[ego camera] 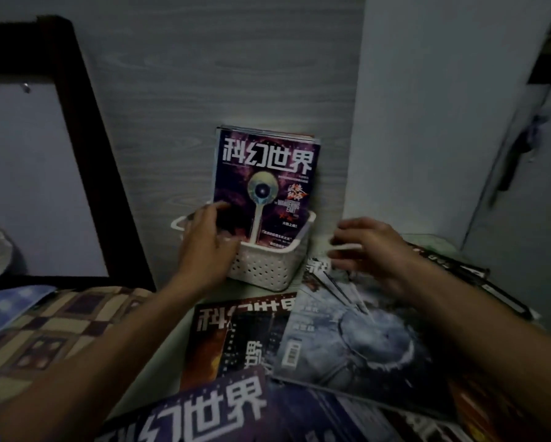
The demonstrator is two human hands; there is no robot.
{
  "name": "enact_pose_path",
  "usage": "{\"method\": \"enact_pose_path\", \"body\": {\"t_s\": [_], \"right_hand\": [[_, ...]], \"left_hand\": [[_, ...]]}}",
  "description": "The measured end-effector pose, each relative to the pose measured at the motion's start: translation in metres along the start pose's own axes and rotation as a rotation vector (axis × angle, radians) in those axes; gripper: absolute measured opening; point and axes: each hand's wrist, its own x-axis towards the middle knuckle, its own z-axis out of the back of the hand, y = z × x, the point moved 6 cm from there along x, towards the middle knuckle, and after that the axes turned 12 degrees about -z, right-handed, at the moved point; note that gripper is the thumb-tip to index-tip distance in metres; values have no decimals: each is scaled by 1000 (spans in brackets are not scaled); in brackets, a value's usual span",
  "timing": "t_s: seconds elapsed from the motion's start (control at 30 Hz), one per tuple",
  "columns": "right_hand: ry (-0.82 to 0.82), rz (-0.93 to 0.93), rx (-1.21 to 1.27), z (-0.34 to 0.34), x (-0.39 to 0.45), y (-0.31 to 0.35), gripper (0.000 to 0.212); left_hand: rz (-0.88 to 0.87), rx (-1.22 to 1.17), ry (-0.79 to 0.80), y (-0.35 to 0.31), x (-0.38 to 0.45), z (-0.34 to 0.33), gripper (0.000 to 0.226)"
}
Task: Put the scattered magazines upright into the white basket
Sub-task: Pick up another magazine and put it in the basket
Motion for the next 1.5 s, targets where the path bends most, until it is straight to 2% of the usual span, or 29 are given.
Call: {"method": "enact_pose_path", "body": {"t_s": [0.03, 0.07, 0.1, 0.13, 0.2, 0.23, 0.3, 0.4, 0.47, 0.57, 0.67, 0.83, 0.93, 1.0, 1.1, 1.17, 1.3, 1.37, 1.5], "right_hand": [[-122, 11, -115, 26, -10, -6, 20], [-293, 51, -275, 53, -20, -11, 20], [-453, 95, -465, 74, -33, -11, 17], [-544, 122, -620, 91, -47, -12, 14], [-513, 44, -799, 104, -64, -22, 17], [-457, -8, -822, 109, -72, -27, 26], [-349, -84, -712, 109, -81, -36, 32], [-256, -145, -486, 110, -93, -45, 17], [-164, -212, -443, 116, -100, -51, 15], [-52, -323, -413, 123, -109, -63, 29], [-74, -267, -409, 124, -115, -65, 15], [-81, -159, -193, 108, -113, -47, 12], [-59, -100, -209, 90, -110, -37, 16], [-55, -60, -255, 70, -112, -35, 17], [-66, 70, -305, 35, -116, -14, 16], [-95, 202, -322, 13, -116, 17, 13], [-140, 481, -341, -24, -113, 91, 17], [-166, 598, -378, -38, -103, 119, 13], [-186, 682, -506, -62, -60, 141, 21]], "left_hand": [[-34, -3, -1, -17, -14, -3, 28], [-34, 8, 75, -29, -29, -11, 15], [-18, 37, 199, -38, -41, -22, 10], [10, 88, 344, -44, -53, -34, 12], [105, 157, 567, -51, -67, -56, 31], [161, 127, 589, -57, -70, -63, 38], [331, -58, 497, -64, -76, -72, 37], [666, -501, 296, -66, -92, -79, 27], [766, -649, 267, -76, -105, -82, 22], [643, -587, 334, -94, -118, -86, 19], [466, -611, 311, -106, -120, -82, 24], [278, -617, 189, -114, -102, -46, 27], [231, -568, 145, -106, -98, -29, 29], [259, -524, 153, -94, -98, -20, 28], [314, -450, 150, -77, -78, 0, 28], [286, -411, 115, -72, -50, 24, 26], [105, -383, -35, -82, 12, 76, 21], [55, -359, -125, -80, 38, 94, 22], [69, -262, -168, -42, 82, 99, 22]]}}
